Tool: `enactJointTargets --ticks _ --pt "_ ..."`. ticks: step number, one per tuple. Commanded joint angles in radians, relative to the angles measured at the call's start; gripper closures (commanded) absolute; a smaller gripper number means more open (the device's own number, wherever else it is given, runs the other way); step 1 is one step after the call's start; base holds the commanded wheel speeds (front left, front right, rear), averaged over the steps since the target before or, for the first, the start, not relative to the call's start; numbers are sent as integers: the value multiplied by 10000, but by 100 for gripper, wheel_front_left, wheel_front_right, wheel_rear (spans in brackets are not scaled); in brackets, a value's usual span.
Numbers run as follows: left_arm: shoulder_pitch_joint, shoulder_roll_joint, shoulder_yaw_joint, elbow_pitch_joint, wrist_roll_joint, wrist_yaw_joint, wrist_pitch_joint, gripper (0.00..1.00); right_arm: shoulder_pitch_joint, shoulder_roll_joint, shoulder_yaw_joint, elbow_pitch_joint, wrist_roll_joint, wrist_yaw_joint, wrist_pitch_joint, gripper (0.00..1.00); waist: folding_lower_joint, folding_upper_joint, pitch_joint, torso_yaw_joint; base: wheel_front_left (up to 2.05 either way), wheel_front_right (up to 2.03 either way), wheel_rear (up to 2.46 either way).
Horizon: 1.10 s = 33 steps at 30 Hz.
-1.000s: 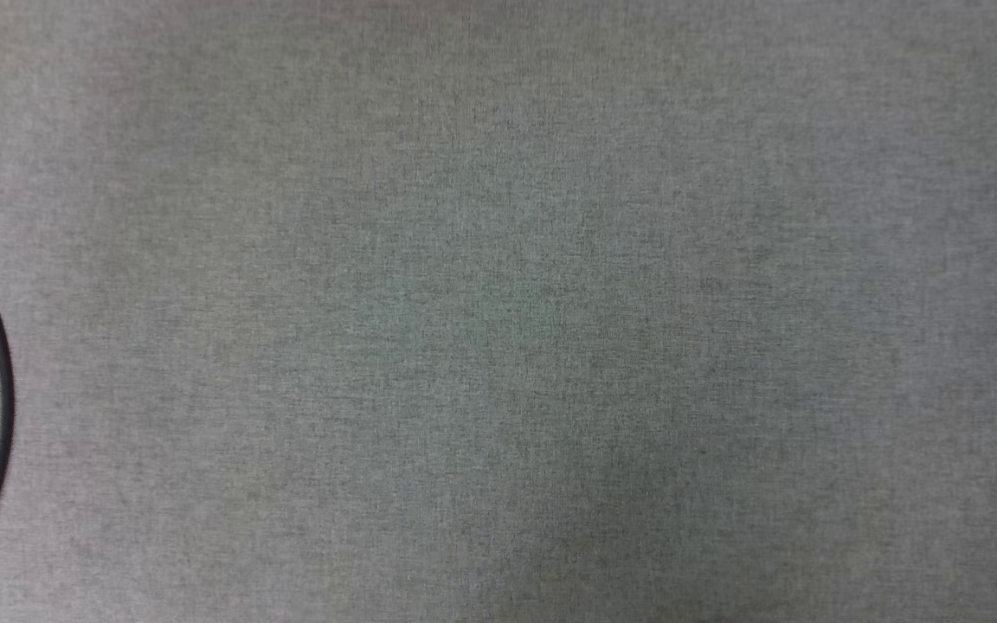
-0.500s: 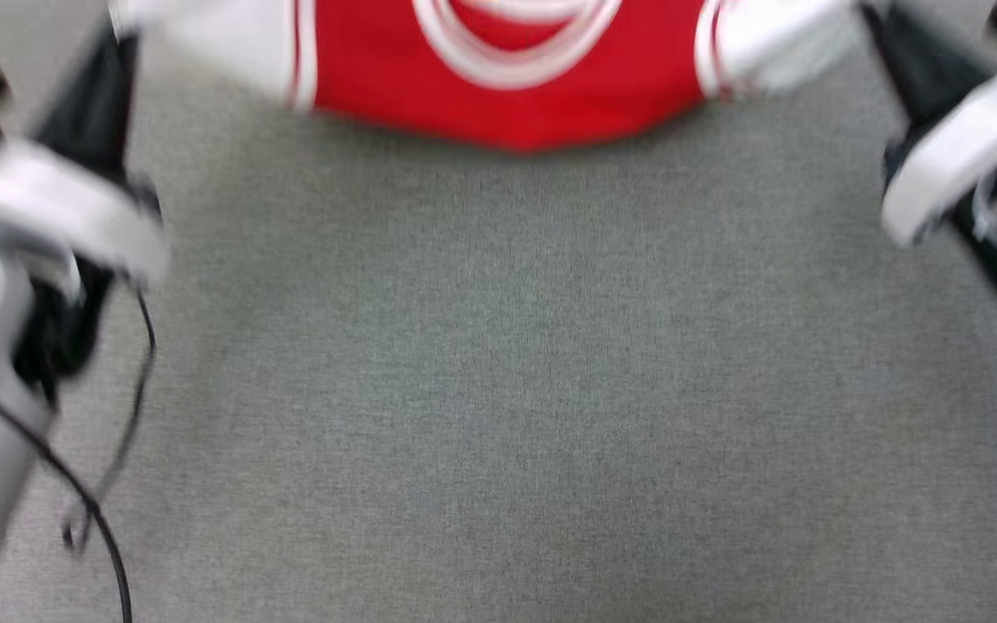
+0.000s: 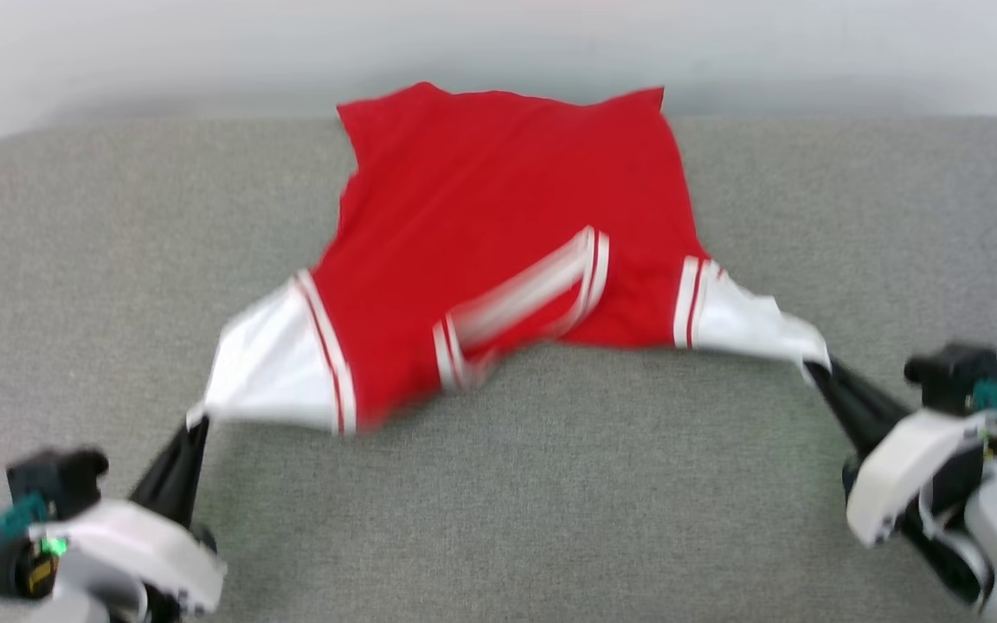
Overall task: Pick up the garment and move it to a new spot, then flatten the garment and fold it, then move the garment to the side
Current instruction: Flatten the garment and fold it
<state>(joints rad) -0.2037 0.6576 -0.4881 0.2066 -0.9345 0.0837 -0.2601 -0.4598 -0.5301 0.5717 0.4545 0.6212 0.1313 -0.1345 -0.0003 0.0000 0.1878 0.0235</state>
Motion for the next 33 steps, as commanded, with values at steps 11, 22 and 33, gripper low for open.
enactJointTargets --ticks 11,22,33 --pt "2681 -672 967 713 -93 -67 -74 100 3616 542 -1401 -348 -351 -12 247 100 3 0 -1426 -232 0 0 0" --pt "4298 -892 1545 814 53 64 -74 100 6411 730 -3282 -1390 -623 -15 869 100 3 0 -1631 -173 0 0 0" --pt "4145 -1195 1774 516 434 156 -75 100 6826 1160 -4469 -2317 -1013 -15 1651 0 3 0 -1517 11 0 0 0"
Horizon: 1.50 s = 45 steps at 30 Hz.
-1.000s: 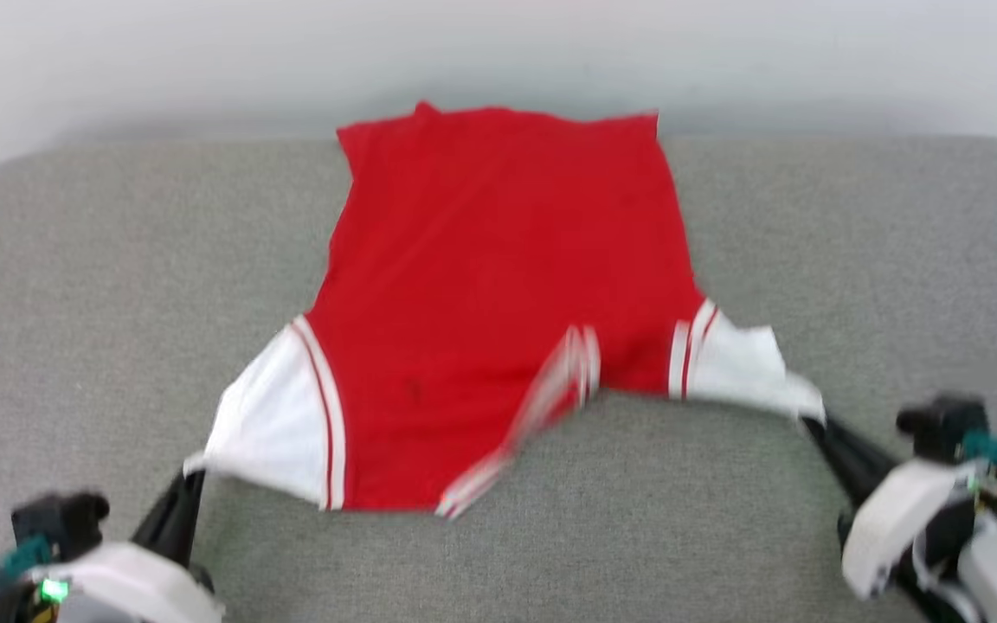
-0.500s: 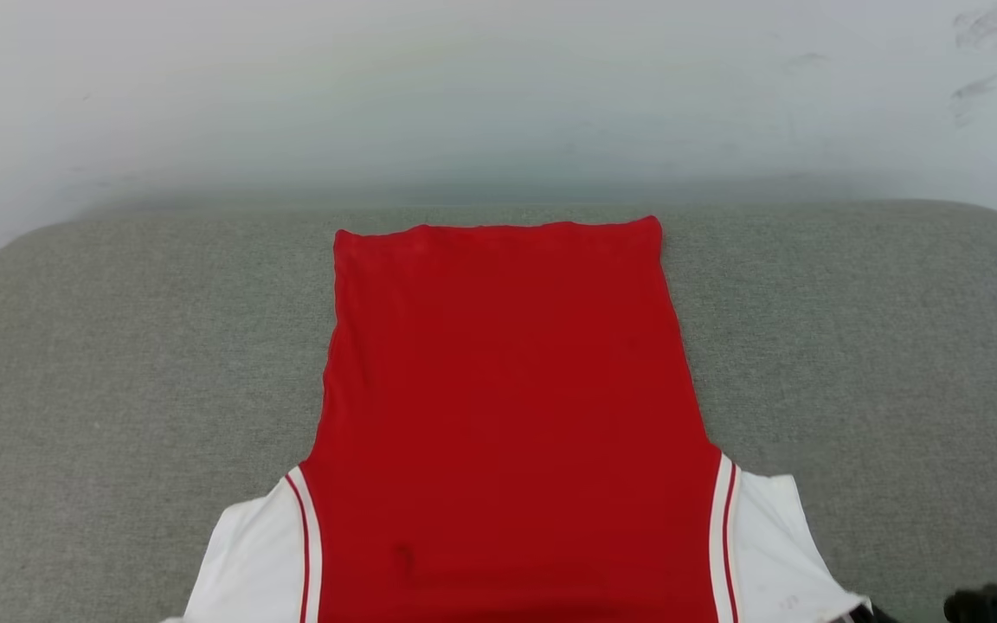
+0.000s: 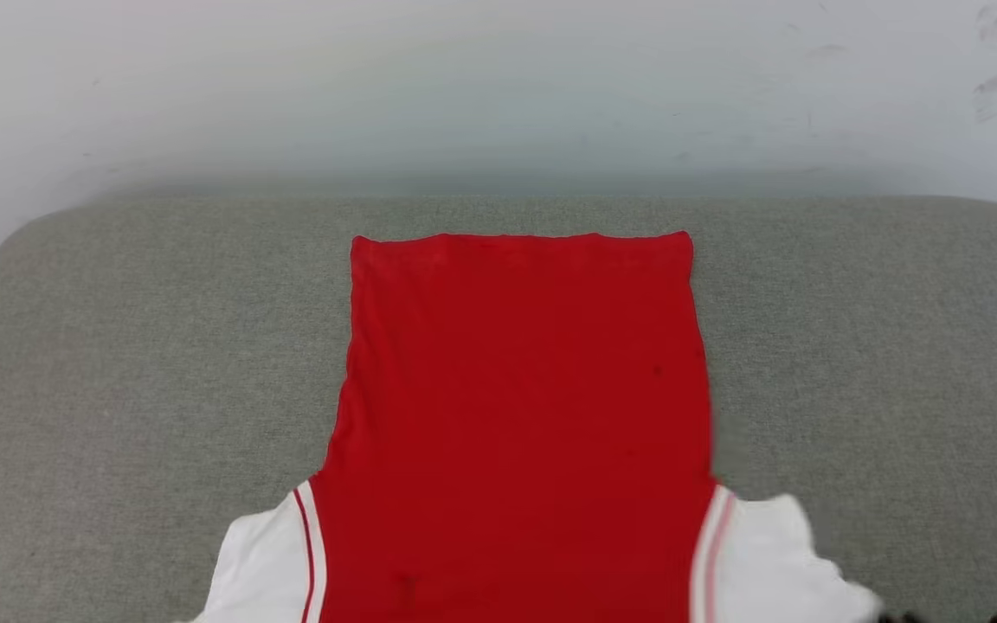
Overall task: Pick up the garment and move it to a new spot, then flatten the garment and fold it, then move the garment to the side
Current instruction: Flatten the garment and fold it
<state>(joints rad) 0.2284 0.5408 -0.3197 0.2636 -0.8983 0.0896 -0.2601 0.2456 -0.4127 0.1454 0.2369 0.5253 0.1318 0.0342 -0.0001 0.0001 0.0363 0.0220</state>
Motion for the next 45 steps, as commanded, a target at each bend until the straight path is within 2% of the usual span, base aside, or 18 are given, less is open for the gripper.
enactJointTargets --ticks 1,9,17,22,26,31,37,42,45 --pt "-191 -49 94 -102 107 103 -75 100 -329 17 -347 -316 -132 -18 -34 0 1 -1 0 47 0 0 0" --pt "-488 -257 107 -711 514 218 -73 100 -2157 -140 -1761 -1951 -845 -15 217 0 1 -1 309 351 0 0 0" --pt "-1236 -413 77 -1297 1007 140 -73 100 -5567 -561 -1367 -2370 -1096 -17 1458 0 1 -1 1187 995 0 0 0" --pt "-1867 -678 -28 -1509 1346 -26 -73 100 -8142 -942 -477 -1638 -1320 -17 2876 0 1 -1 1964 1536 0 0 0" --pt "-2311 -967 -42 -1576 1635 -218 -73 100 -9883 -1153 238 -491 -1274 -17 4176 0 1 -1 2589 1920 0 0 0" --pt "-2770 -1383 87 -1580 1986 -500 -74 100 -11517 -1503 1342 1175 -1011 -17 6655 0 1 -1 3304 2314 0 0 0" --pt "-3215 -1783 254 -1413 2353 -869 -74 100 -12863 -1442 1867 2319 -581 -17 9212 0 1 -1 4124 2630 0 0 0" --pt "-3585 -2120 399 -1274 2633 -1194 -74 100 -13449 -1538 2047 2902 -885 -17 10320 0 1 -1 4677 2869 0 0 0" --pt "-3774 -2311 482 -1204 2797 -1346 -74 100 -13522 -1468 2074 3147 -1025 -17 10601 0 1 -1 4937 2989 0 0 0"
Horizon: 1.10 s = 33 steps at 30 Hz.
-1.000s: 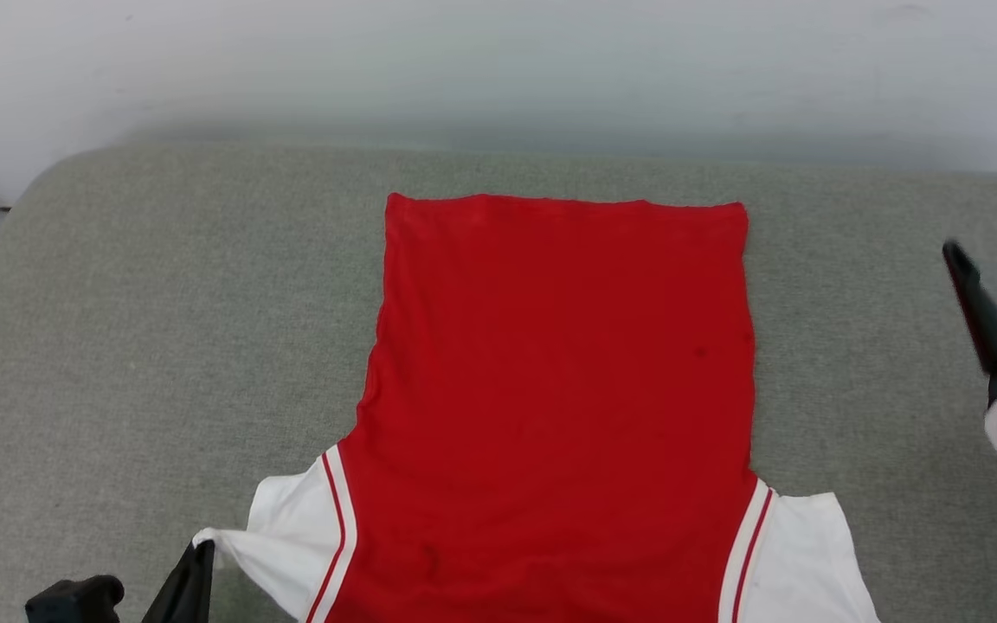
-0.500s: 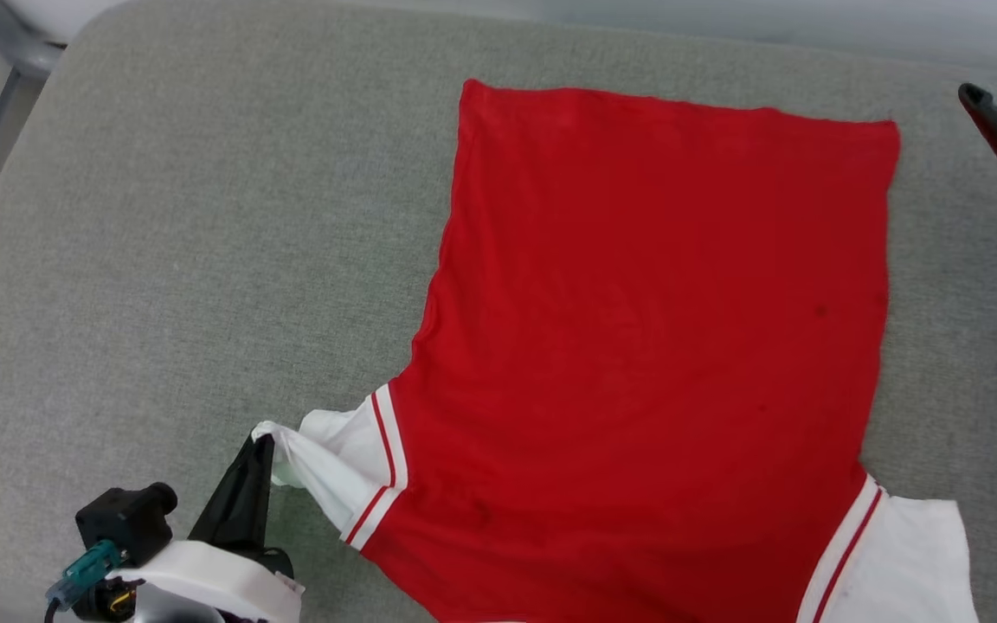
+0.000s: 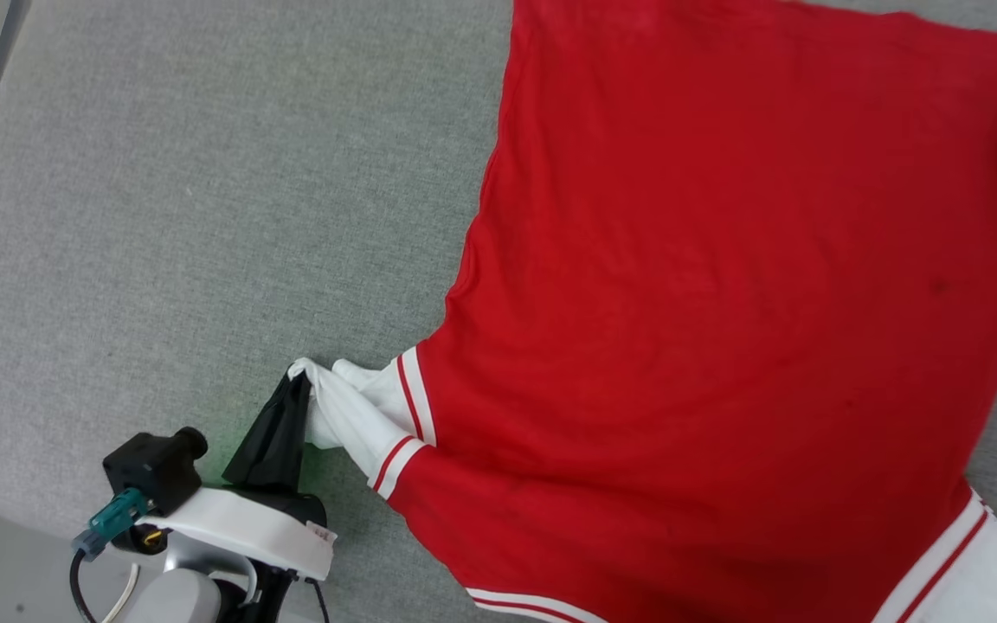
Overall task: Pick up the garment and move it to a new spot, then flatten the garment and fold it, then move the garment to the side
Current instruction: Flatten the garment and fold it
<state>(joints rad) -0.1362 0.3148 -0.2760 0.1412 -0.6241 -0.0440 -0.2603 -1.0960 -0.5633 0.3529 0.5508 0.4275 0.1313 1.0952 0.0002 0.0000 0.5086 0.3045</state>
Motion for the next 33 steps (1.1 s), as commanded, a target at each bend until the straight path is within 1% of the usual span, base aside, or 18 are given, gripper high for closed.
enactJointTargets --ticks 1,5,9,12,13,14,17,21,26,29,33 --pt "-192 -96 54 48 118 -73 -72 100 -49 110 -59 117 -33 -11 10 0 -2 0 287 200 0 0 0" --pt "-373 -288 143 186 325 -239 -70 100 515 209 216 434 -89 -8 147 0 -2 0 519 277 0 0 0" --pt "-468 -437 205 345 496 -367 -49 100 1175 139 412 668 6 -6 67 0 -2 0 602 359 0 0 0" --pt "-487 -530 313 427 598 -439 -49 100 1377 29 395 717 99 -8 -36 0 -2 0 603 373 0 0 0" --pt "-478 -547 346 454 613 -470 -49 100 1360 -29 370 691 70 -8 -140 60 -2 0 588 363 0 0 0" --pt "-460 -555 375 487 652 -493 -49 100 1321 -62 336 694 69 -8 -197 100 -2 0 558 346 0 0 0" --pt "-365 -567 464 584 710 -540 -49 100 1165 -140 291 639 11 -11 -568 100 -2 0 364 246 0 0 0" --pt "-202 -530 607 673 765 -580 -50 100 885 -79 233 537 -8 -12 -1261 100 -2 0 -45 28 0 0 0" --pt "46 -410 857 755 839 -576 -50 100 771 -12 414 268 381 -12 -2317 100 -2 0 -727 -357 0 0 0" --pt "245 -341 1013 790 810 -522 -50 100 1074 -246 661 34 718 -12 -2887 100 -2 0 -1179 -641 0 0 0" --pt "547 -248 1102 819 783 -430 -46 100 1711 -692 1087 -626 1311 -12 -3518 100 -2 0 -1737 -1007 0 0 0"
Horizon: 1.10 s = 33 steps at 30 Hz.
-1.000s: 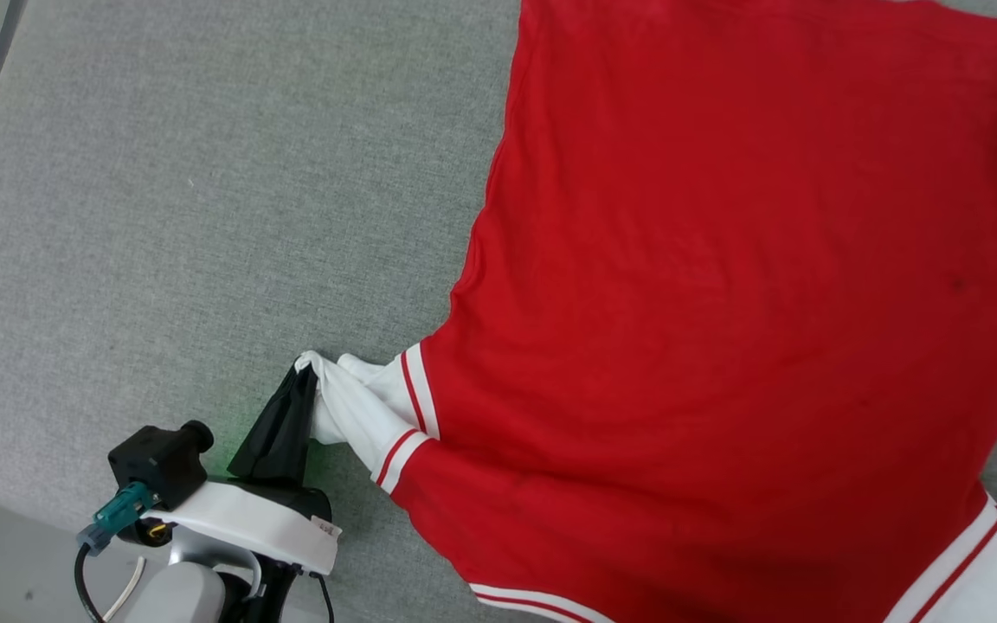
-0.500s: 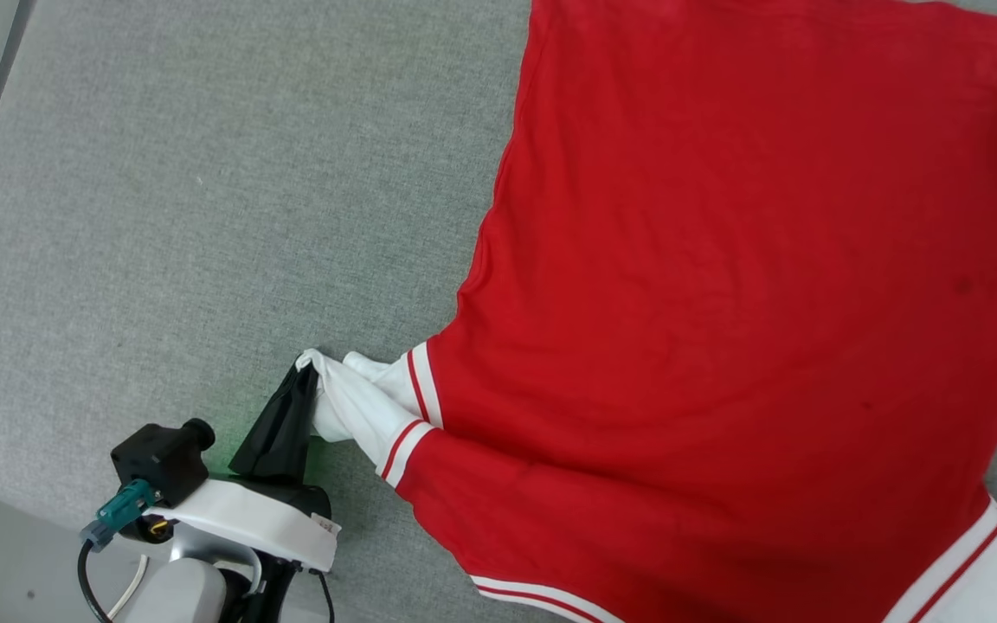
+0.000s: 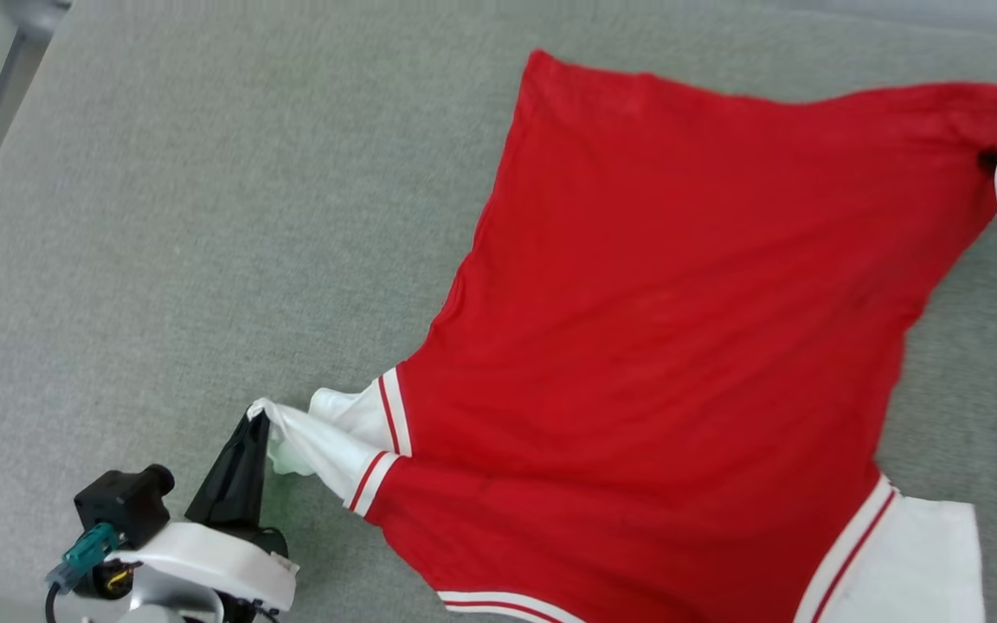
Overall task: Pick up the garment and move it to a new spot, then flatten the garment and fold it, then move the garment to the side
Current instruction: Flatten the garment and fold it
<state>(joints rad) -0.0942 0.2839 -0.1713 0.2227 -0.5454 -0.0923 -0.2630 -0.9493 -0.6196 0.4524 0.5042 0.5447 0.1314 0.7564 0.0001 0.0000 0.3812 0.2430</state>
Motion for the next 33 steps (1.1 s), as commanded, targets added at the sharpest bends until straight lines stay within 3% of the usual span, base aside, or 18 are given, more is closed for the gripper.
enactJointTargets --ticks 1,8,15,25,33 --pt "222 96 82 5 -25 62 -14 100 484 -254 183 -385 318 -14 -299 100 -1 0 -615 -491 0 0 0" --pt "952 316 298 -104 -155 314 97 100 2667 -1203 343 -2007 1359 -14 -1351 100 -1 0 -1652 -1102 0 0 0" --pt "1621 461 428 -317 -263 569 214 100 5808 -1685 -717 -3218 1886 -14 -1909 100 -1 0 -2335 -1554 0 0 0" --pt "2173 573 581 -493 -397 741 249 100 9917 -1021 -2480 -4010 1778 -14 -1716 100 -1 0 -2613 -2052 0 0 0" --pt "2075 620 465 -455 -403 684 290 100 11549 -87 -2819 -3650 1525 -14 -1376 100 -1 0 -2555 -2036 0 0 0"
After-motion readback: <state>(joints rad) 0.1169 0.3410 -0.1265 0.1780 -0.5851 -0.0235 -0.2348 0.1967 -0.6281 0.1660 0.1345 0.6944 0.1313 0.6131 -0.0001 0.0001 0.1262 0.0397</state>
